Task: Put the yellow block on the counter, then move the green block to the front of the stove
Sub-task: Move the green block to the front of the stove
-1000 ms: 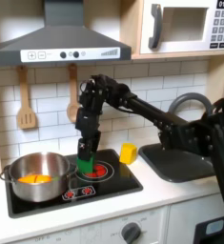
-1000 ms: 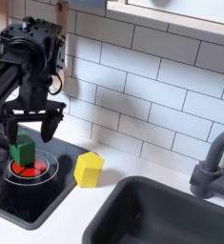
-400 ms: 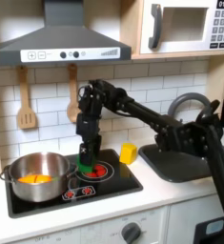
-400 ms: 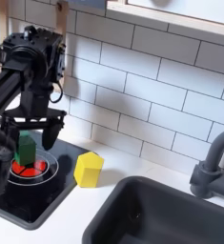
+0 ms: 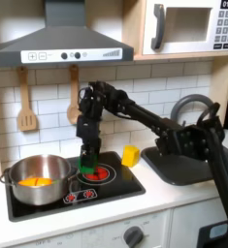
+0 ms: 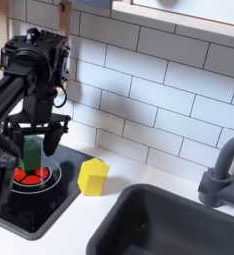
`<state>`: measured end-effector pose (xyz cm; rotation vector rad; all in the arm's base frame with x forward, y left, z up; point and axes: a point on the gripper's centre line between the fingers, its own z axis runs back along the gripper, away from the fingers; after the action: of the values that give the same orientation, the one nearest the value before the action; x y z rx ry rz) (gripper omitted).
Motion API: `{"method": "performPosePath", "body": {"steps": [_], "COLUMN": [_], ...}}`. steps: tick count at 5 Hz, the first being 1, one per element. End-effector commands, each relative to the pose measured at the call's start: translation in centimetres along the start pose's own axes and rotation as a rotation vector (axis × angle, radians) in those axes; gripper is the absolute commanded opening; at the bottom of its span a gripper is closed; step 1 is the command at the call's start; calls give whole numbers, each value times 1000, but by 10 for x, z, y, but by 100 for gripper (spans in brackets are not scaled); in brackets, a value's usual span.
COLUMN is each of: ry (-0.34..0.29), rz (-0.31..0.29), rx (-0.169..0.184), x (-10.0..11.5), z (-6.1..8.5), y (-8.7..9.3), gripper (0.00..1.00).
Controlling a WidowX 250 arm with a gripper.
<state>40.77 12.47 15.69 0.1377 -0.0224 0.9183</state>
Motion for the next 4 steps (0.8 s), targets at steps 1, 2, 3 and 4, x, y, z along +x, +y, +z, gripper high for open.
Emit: {"method": "performPosePath", "body": {"steps": [1, 2, 3, 4], "ry": [-6, -15, -8, 4], "rz": [13, 18, 17, 2], "rx": [5, -1, -12, -24], "x": [2, 3, 4, 3], "z": [-2, -1, -1, 1], "y": [1, 0, -1, -1], "gripper": [0, 0, 0, 0]}}
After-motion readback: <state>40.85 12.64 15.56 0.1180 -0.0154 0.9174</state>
